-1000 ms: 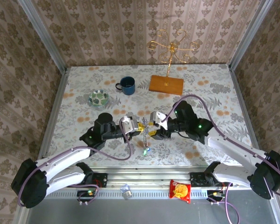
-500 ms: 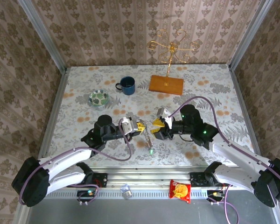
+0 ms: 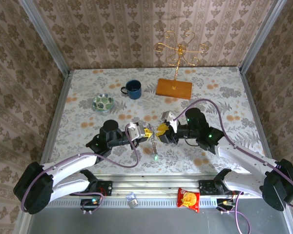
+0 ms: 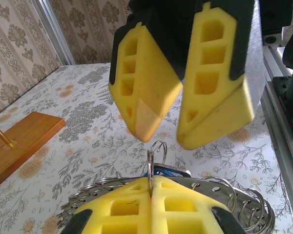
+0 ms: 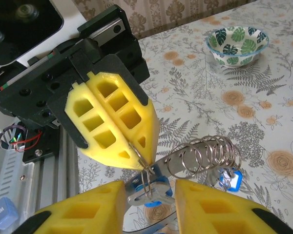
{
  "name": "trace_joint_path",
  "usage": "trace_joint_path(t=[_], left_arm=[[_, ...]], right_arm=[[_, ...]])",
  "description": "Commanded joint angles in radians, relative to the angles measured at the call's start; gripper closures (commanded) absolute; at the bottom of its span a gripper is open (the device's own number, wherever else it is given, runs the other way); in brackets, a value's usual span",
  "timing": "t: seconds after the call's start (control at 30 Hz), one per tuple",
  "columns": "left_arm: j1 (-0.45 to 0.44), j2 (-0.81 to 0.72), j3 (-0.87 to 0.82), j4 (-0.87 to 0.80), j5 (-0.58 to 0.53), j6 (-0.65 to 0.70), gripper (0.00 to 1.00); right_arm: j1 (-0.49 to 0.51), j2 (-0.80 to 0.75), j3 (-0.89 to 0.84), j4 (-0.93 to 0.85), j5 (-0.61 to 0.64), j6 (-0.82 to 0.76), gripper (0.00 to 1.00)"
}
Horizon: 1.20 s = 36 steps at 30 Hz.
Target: Put the keys on the keyring
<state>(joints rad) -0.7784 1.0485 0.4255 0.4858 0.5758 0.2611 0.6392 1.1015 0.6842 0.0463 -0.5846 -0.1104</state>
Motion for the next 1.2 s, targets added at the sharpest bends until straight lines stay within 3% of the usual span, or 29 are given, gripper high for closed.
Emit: trace_joint_path(t=[0.0, 0.23, 0.6, 0.77, 0.93, 1.17], left_arm=[[-0.006, -0.002, 0.007, 0.061, 0.011, -0.020, 1.00], [-0.007, -0.006, 0.006, 0.056, 0.007, -0.019, 1.00], [-0.007, -0.001, -0.007, 0.077, 0.004, -0.018, 1.00], [-0.008, 0.007, -0.016, 0.097, -0.001, -0.020, 1.00], [-0.008, 0.010, -0.018, 0.107, 0.014, -0.024, 1.00], [-0.008, 0.012, -0.025, 0.128, 0.044, -0.031, 1.00]], right_arm=[[0.008, 0.017, 0.037, 0.014, -0.032, -0.024, 0.71], [0.008, 0.025, 0.052, -0.031, -0.028, -0.053, 0.90], [0.010, 0.050, 0.009, -0.020, -0.027, -0.077, 0.98], [0.013, 0.039, 0.001, 0.015, -0.032, -0.083, 0.88], [0.011, -0.003, -0.036, 0.064, -0.024, -0.118, 0.69], [0.012, 0.001, -0.029, 0.089, -0.049, -0.170, 0.66]])
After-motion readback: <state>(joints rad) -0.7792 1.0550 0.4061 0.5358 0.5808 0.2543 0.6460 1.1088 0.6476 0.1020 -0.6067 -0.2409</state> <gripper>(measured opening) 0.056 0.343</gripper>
